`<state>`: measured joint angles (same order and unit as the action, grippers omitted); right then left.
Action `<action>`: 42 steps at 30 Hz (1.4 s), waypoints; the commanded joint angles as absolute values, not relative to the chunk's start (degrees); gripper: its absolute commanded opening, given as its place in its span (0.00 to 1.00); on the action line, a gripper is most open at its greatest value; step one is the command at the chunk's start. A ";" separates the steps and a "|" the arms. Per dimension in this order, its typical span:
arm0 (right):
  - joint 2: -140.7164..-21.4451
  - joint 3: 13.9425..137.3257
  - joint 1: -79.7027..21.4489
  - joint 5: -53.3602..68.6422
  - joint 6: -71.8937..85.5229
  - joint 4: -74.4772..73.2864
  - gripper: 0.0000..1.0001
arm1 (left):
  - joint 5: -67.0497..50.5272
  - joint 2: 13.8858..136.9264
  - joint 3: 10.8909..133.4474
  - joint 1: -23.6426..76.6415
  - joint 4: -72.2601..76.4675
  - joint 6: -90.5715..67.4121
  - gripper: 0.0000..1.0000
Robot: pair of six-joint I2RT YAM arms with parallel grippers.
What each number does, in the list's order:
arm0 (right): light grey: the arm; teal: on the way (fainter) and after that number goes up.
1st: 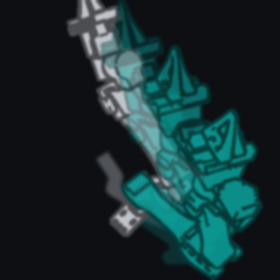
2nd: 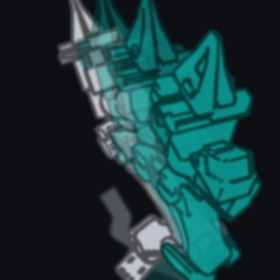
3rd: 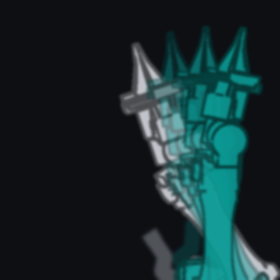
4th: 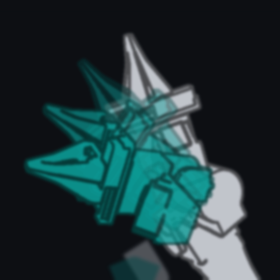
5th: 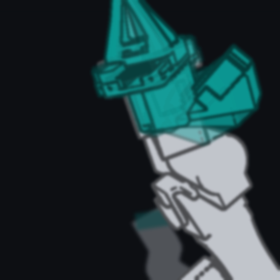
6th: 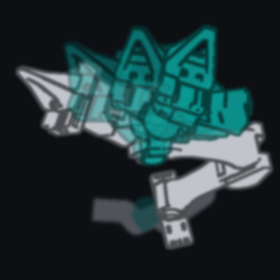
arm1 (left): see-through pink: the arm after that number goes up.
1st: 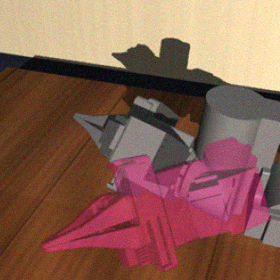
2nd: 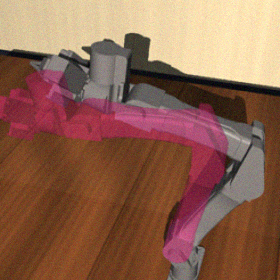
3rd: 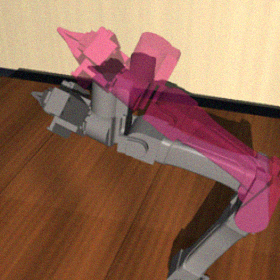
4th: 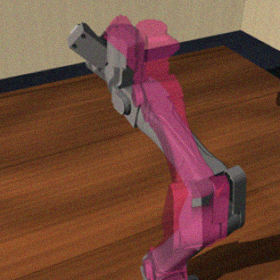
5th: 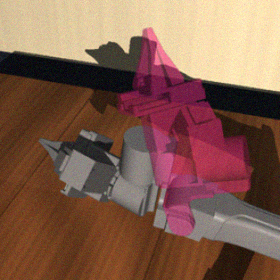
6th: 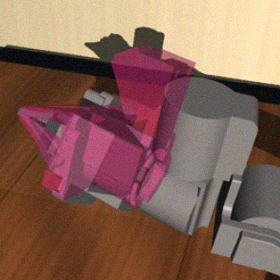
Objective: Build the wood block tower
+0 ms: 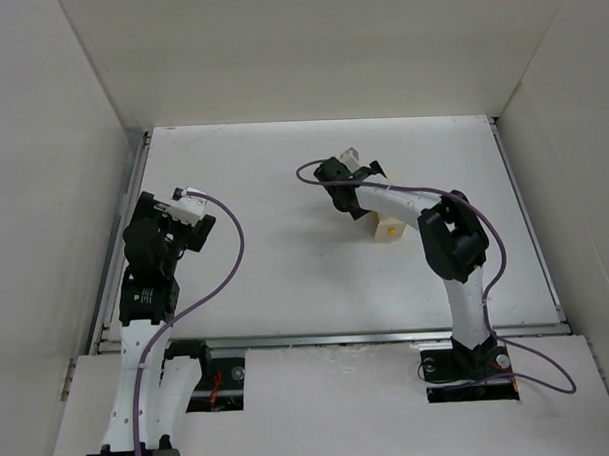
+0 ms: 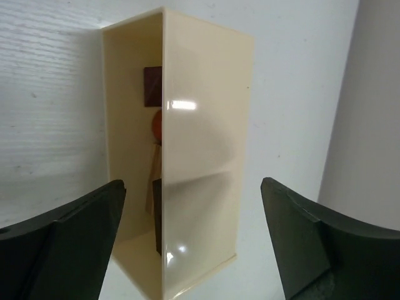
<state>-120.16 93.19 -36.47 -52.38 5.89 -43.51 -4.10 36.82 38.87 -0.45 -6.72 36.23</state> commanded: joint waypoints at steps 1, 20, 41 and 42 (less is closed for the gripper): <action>-113.40 95.54 -36.12 -46.24 8.35 -44.39 0.96 | -5.88 36.04 38.32 -0.53 -4.75 36.91 1.00; -100.99 87.10 -18.82 -7.21 11.17 -37.09 0.99 | -28.65 77.58 82.82 3.08 -35.62 26.10 1.00; -110.48 86.04 -18.54 -9.66 9.93 -34.80 0.67 | 30.50 90.17 72.88 20.47 -14.33 28.02 1.00; -110.48 86.04 -19.07 -9.67 9.93 -34.80 0.62 | 38.24 90.18 69.03 21.35 -8.15 32.56 1.00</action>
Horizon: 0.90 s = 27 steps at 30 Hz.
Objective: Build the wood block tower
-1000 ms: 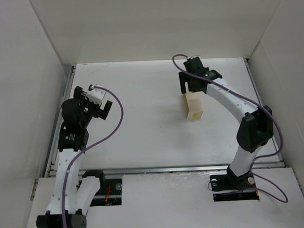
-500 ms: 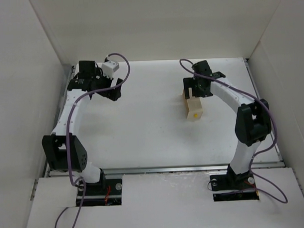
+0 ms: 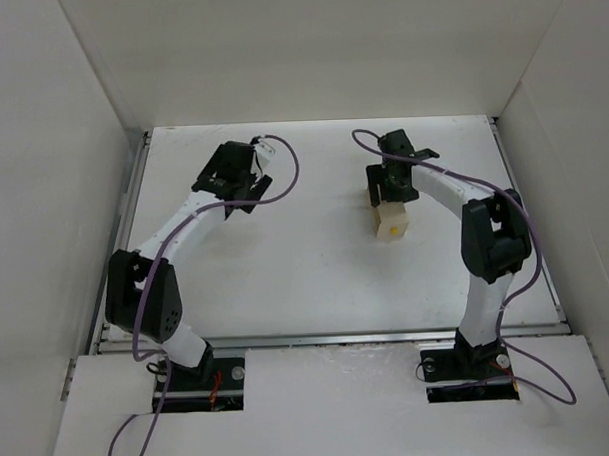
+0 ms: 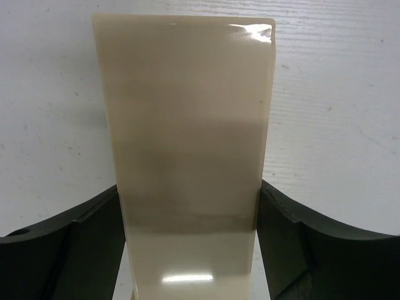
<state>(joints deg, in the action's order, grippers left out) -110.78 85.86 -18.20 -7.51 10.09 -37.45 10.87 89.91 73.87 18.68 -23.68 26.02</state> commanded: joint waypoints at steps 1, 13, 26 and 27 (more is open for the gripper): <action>-109.87 85.52 -19.07 -10.45 9.93 -34.80 0.55 | 44.15 90.78 67.69 21.88 -2.34 34.26 1.00; -106.69 87.36 -28.98 -45.59 14.49 -39.29 0.00 | 8.18 92.55 76.13 20.39 -17.85 9.94 1.00; -115.66 91.76 -42.18 -69.70 31.63 -50.54 0.00 | -2.39 91.93 71.28 20.39 -17.14 8.17 0.95; -115.05 92.28 -42.80 -69.70 32.16 -51.15 0.00 | -1.76 91.93 71.28 20.39 -17.14 8.17 0.95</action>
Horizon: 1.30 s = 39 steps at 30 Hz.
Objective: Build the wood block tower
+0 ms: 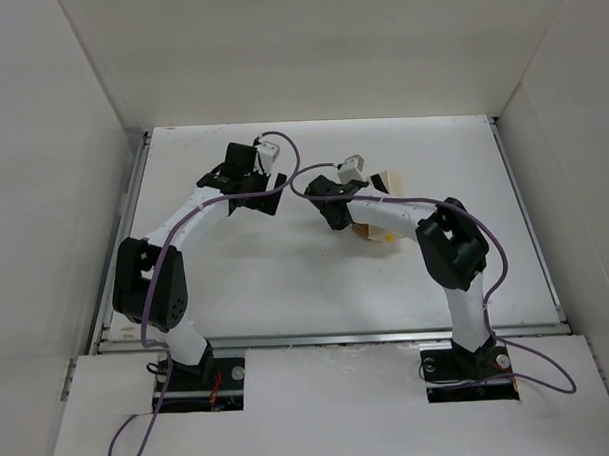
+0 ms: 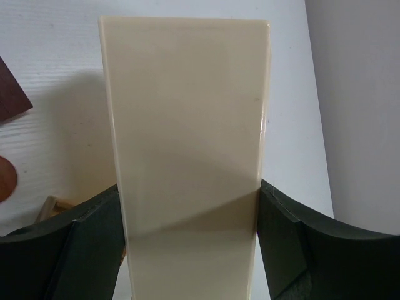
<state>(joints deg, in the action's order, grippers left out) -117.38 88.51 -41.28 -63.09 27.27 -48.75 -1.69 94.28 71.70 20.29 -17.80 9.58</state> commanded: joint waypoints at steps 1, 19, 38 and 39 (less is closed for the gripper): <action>-115.05 92.29 -42.80 -69.18 32.17 -51.67 0.00 | -1.76 91.93 71.28 20.39 -17.14 8.17 0.95; -93.51 73.92 -12.58 10.42 19.17 -23.57 0.03 | 0.53 91.32 72.33 20.92 -19.86 9.76 0.95; -104.15 68.82 1.67 38.31 17.75 -18.63 0.79 | 1.05 90.26 74.00 20.92 -22.06 10.81 0.95; -104.15 68.82 1.67 38.32 17.75 -19.33 0.82 | 0.53 90.26 74.00 20.92 -22.58 10.81 0.95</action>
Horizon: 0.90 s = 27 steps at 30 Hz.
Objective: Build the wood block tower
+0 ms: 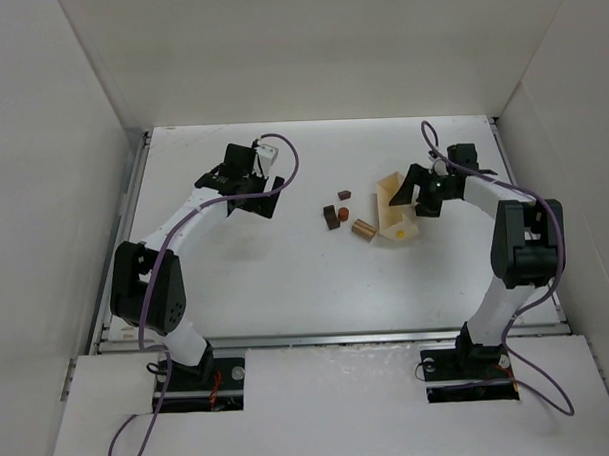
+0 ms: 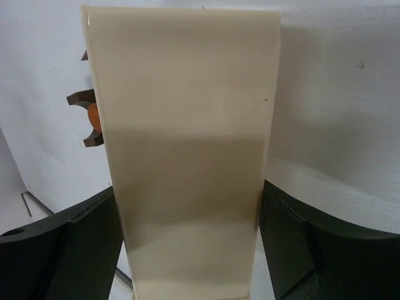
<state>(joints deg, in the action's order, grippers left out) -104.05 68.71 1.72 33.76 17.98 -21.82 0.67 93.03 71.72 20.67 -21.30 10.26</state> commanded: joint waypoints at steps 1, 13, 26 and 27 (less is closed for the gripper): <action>-104.15 68.82 1.67 37.36 18.28 -20.03 0.84 | 0.53 90.26 74.00 20.92 -22.59 10.81 0.95; -94.76 71.19 4.57 10.34 22.15 -28.73 0.99 | 0.53 90.26 74.00 20.92 -23.12 10.81 0.95; -90.42 72.86 -19.67 -19.86 17.76 -34.80 0.92 | 2.11 90.26 74.53 20.92 -23.12 11.34 0.95; -91.14 72.86 -21.95 -18.65 16.97 -34.80 0.92 | 2.11 90.26 74.53 20.92 -23.12 11.34 0.95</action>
